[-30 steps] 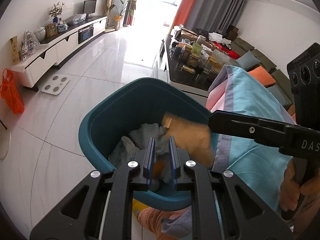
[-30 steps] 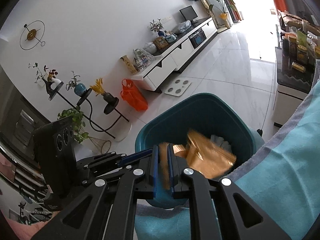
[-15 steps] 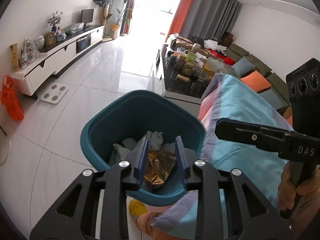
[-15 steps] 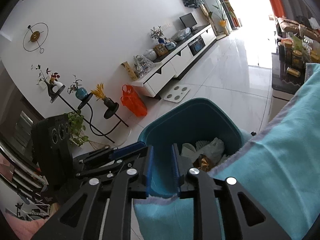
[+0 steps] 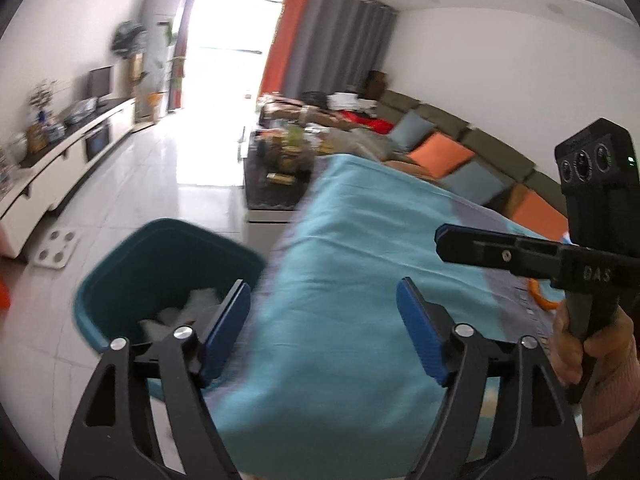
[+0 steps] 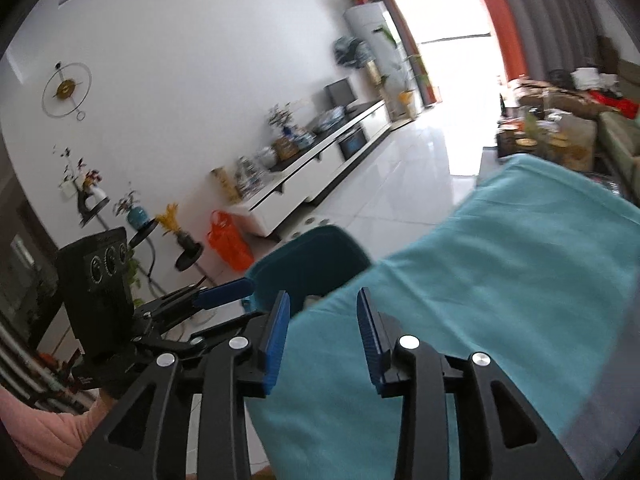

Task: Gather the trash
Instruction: 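Move both open tools from the bin back over the bed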

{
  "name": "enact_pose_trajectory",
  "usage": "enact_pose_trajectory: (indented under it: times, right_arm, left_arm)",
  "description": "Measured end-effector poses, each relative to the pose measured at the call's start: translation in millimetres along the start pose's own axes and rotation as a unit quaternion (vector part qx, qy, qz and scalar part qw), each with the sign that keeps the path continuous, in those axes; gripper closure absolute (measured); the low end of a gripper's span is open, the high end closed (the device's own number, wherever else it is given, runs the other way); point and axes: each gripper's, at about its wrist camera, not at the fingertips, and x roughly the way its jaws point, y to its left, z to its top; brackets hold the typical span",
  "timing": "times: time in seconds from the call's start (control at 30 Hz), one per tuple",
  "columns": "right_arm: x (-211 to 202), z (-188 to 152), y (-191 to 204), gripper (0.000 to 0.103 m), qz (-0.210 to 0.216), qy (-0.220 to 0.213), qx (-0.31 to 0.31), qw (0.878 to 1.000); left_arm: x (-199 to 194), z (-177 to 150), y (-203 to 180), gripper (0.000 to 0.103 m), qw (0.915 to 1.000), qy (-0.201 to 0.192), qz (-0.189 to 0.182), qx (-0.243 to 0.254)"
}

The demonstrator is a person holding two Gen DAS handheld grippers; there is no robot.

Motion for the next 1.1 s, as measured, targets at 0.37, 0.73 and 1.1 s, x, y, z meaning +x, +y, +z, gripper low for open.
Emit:
enact_pose_trajectory:
  times: [0.37, 0.73, 1.1]
  right_arm:
    - [-88, -47, -61, 0.062, -0.116, -0.047, 0.061, 0.99]
    - [-151, -76, -108, 0.051, -0.197, -0.093, 0.116, 0.969]
    - [-201, -100, -155, 0.048, -0.263, -0.122, 0.159, 0.944]
  left_arm:
    - [37, -12, -107, 0.014, 0.9931, 0.026, -0.089, 0.072]
    - [59, -17, -179, 0.006, 0.9828, 0.047, -0.139, 0.113]
    - [90, -20, -241, 0.014, 0.9671, 0.087, -0.182, 0.155]
